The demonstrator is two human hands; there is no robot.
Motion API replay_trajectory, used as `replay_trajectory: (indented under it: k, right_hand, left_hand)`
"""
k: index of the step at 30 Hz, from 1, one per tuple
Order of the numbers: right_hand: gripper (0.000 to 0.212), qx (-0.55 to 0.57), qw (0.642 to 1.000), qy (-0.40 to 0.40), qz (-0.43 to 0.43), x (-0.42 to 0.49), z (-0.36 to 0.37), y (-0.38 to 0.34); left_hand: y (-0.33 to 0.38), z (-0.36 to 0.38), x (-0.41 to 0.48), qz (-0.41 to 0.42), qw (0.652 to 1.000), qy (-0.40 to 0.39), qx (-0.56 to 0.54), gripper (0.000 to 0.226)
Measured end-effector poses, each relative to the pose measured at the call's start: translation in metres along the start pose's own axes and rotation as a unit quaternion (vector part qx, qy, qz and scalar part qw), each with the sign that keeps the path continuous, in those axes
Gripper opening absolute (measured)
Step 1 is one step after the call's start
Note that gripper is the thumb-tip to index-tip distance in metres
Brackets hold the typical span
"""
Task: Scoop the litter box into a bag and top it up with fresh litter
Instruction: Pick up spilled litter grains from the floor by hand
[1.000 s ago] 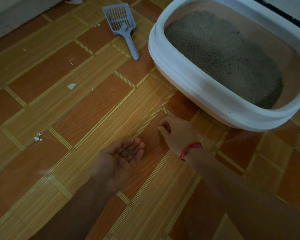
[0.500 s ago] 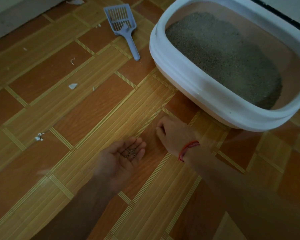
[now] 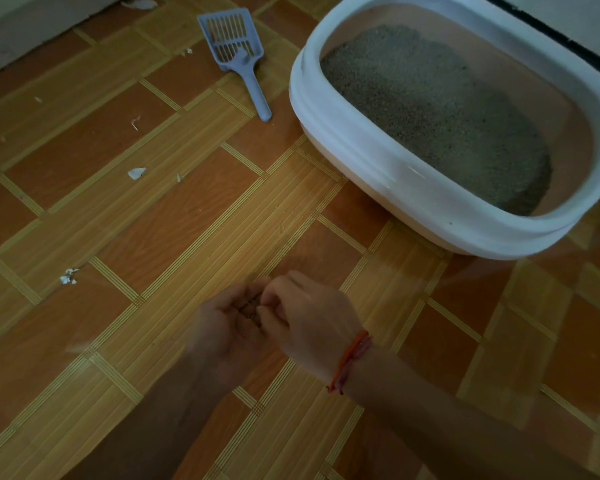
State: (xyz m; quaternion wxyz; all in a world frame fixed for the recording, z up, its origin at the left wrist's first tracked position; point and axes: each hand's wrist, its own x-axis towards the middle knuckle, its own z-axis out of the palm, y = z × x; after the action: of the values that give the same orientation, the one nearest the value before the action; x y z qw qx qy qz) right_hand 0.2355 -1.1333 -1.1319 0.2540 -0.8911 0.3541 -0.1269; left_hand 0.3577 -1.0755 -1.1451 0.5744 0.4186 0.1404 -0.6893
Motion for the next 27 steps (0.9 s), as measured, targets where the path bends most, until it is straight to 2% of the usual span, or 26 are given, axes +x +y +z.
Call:
replay_trajectory:
  k: [4, 9, 11, 21, 27]
  right_hand:
    - [0.019, 0.004, 0.999, 0.002, 0.034, 0.000, -0.005, 0.011]
    - [0.013, -0.034, 0.984, -0.023, 0.174, 0.010, -0.025, 0.061]
    - [0.014, -0.044, 0.978, -0.035, 0.201, 0.012, -0.029, 0.072]
    - [0.016, -0.056, 0.978, -0.048, 0.197, 0.021, -0.024, 0.077]
    - [0.016, -0.072, 0.979, -0.042, 0.186, 0.022, -0.020, 0.079]
  left_hand:
    - [0.000, 0.008, -0.004, -0.005, 1.000, 0.002, -0.028, 0.027]
    - [0.001, 0.007, -0.003, 0.016, 0.997, 0.061, -0.045, 0.030]
    - [0.001, 0.007, -0.003, 0.016, 0.997, 0.065, -0.049, 0.032]
    - [0.002, 0.010, -0.005, 0.011, 0.996, 0.074, -0.050, 0.029]
    - [0.003, 0.008, -0.003, 0.011, 0.996, 0.075, -0.056, 0.038]
